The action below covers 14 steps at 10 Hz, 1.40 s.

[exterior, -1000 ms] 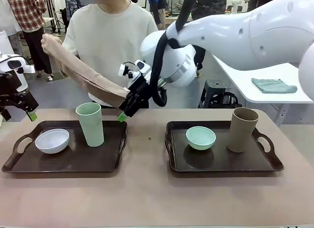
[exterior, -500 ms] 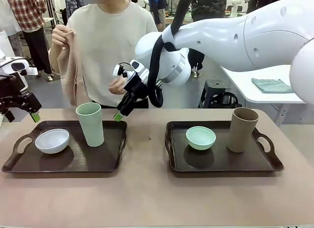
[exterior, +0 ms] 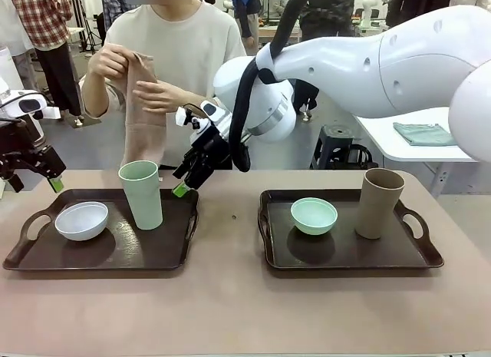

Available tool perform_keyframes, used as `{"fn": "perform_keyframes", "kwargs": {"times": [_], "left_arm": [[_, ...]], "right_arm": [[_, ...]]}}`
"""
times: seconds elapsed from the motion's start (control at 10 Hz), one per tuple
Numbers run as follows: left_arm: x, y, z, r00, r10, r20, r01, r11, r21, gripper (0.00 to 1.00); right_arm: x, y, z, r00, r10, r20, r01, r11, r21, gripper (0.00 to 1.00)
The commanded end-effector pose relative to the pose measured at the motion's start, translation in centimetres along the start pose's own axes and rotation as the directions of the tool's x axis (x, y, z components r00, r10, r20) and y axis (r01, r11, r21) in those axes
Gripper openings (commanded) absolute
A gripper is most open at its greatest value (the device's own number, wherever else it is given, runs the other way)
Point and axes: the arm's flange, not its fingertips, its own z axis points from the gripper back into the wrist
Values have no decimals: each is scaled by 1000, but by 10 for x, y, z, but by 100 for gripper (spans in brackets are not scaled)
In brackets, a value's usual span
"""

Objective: Set up a tray with a mat and arrange the tableware.
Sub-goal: Pick up the Picnic Bowl and Reusable plastic cup from the Handle tray in front of the human's position and hold them in the air.

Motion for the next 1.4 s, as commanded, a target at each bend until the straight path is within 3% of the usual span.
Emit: {"fn": "perform_keyframes", "kwargs": {"times": [0.0, 0.2, 0.6, 1.3], "left_arm": [[4, -1, -10, 999, -41, 9, 41, 999, 19, 100], [7, 2, -24, 998, -54, 39, 53, 998, 13, 100], [14, 9, -50, 993, -95, 68, 98, 994, -46, 100], [27, -2, -76, 990, -133, 42, 135, 990, -52, 100]], "right_arm": [[-9, -6, -4, 994, 52, 99, -56, 998, 32, 100], [-18, -12, -10, 991, 20, 133, -17, 1000, -22, 100], [-20, -28, -48, 987, 3, 163, 0, 1000, -22, 100], [-20, -37, -88, 983, -8, 183, 18, 998, -56, 100]]}}
